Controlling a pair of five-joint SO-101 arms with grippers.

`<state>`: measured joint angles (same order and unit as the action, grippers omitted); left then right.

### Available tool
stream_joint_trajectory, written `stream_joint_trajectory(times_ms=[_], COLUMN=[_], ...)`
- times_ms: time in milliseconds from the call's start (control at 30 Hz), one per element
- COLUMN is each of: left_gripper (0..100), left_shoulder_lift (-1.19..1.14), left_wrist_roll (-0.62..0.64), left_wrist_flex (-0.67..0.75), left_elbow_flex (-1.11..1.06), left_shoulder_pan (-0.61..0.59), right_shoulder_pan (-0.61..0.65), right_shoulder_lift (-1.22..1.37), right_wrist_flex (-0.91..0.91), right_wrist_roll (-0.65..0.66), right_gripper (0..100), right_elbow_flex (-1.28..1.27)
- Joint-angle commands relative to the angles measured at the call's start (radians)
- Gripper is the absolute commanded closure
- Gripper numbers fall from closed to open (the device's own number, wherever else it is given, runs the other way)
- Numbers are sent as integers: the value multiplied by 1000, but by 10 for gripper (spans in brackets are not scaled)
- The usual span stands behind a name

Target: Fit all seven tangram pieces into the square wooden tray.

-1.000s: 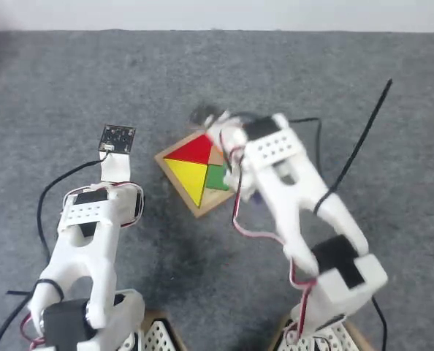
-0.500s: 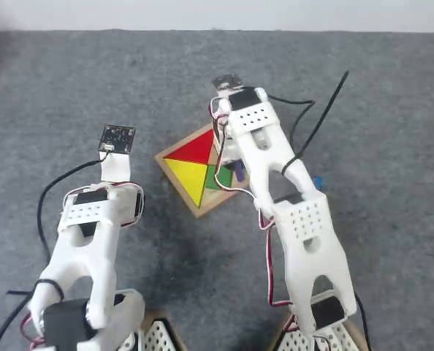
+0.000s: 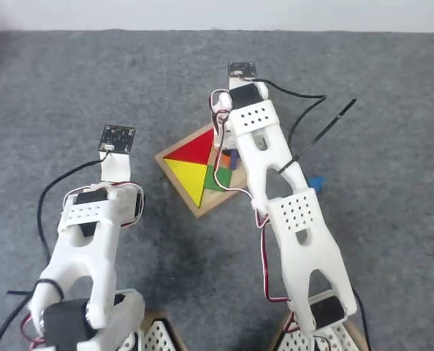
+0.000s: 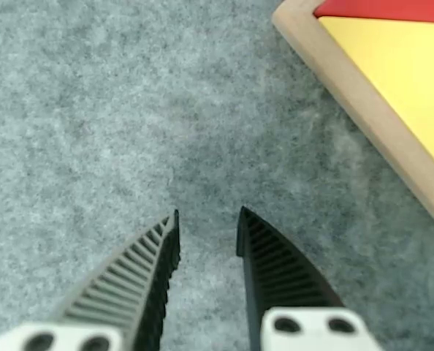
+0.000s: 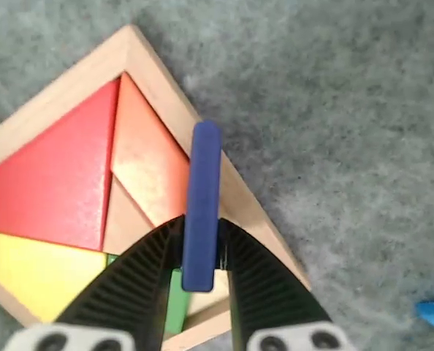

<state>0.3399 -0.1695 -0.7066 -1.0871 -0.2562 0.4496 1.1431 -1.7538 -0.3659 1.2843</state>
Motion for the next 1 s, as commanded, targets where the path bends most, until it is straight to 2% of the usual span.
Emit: stream_joint_trajectory(times_ms=[0,267,533,667,733,967], left_gripper=[876,876,876,876,876,876], left_shoulder_lift=[8,8,8,8,8,8], left_wrist_roll=[-11,-11,-11,-11,-11,-11], left_wrist_flex=[14,15,15,15,15,15], left_elbow_flex=[4,4,4,4,4,4], left_shoulder_pan=[6,6,6,6,6,6], right_shoulder_pan=[22,122,104,79,73,68], right_shoulder_lift=[-25,-68,-70,-74,-74,-76], right_wrist_flex=[-39,-42,-41,-41,-41,-41], right_wrist_roll=[-57,-69,-63,-14,0,2], right_gripper=[991,991,989,987,959,754], right_elbow_flex=[2,-2,-133,-149,-149,-147])
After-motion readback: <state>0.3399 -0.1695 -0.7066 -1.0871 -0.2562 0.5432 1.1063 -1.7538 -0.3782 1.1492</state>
